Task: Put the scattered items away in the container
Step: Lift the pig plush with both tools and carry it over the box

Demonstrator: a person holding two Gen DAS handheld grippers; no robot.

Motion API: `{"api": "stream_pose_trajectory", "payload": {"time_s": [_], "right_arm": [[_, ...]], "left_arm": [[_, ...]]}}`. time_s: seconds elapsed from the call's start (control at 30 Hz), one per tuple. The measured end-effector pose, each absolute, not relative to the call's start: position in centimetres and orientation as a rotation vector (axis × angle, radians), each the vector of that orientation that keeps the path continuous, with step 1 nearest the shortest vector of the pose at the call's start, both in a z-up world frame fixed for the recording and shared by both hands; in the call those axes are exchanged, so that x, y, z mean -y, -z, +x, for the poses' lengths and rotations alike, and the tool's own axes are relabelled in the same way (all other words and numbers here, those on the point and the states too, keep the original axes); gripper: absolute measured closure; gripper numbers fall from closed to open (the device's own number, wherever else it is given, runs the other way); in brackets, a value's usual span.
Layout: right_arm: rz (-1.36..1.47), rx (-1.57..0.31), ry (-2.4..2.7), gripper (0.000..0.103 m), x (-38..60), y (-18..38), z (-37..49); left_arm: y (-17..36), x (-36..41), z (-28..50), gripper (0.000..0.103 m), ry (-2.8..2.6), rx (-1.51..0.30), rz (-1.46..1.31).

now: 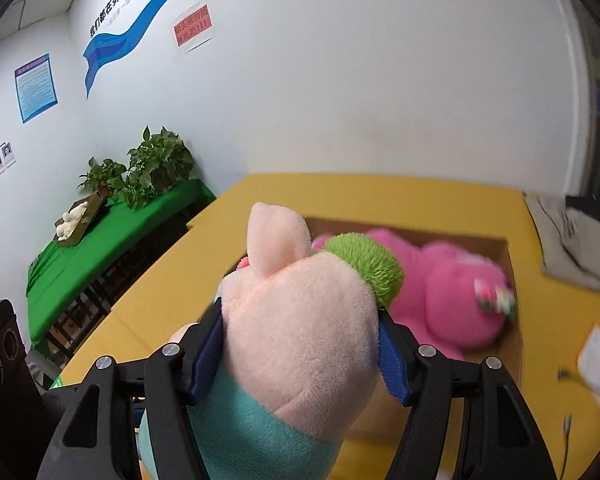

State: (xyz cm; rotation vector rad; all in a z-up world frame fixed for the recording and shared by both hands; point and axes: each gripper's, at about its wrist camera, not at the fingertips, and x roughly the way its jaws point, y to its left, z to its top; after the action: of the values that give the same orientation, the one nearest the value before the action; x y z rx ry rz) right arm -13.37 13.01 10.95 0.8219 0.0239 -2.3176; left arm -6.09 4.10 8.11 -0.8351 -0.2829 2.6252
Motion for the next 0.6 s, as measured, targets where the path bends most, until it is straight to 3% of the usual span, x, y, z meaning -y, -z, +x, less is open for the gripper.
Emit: {"api": "stream_pose_trajectory", "payload": {"time_s": [0.13,0.43,0.6], "right_arm": [[0.837,-0.004,2.283,0.031,-11.5,-8.9,-18.9],[1.088,0.056,2.209,0.031,-10.2,2.0,-25.0],[1.154,-0.078,2.2,0.031,-8.1,4.0,-24.3]], "left_arm": [[-5.0,-3.3,-11.1,0.039,-2.619,0.316,-0.927],[4.5,-2.5,-16.1,0.039,-2.541,0.381,-1.163],[7.3,-2.5,-15.9,0.039,-2.523,0.429,-1.213]]}}
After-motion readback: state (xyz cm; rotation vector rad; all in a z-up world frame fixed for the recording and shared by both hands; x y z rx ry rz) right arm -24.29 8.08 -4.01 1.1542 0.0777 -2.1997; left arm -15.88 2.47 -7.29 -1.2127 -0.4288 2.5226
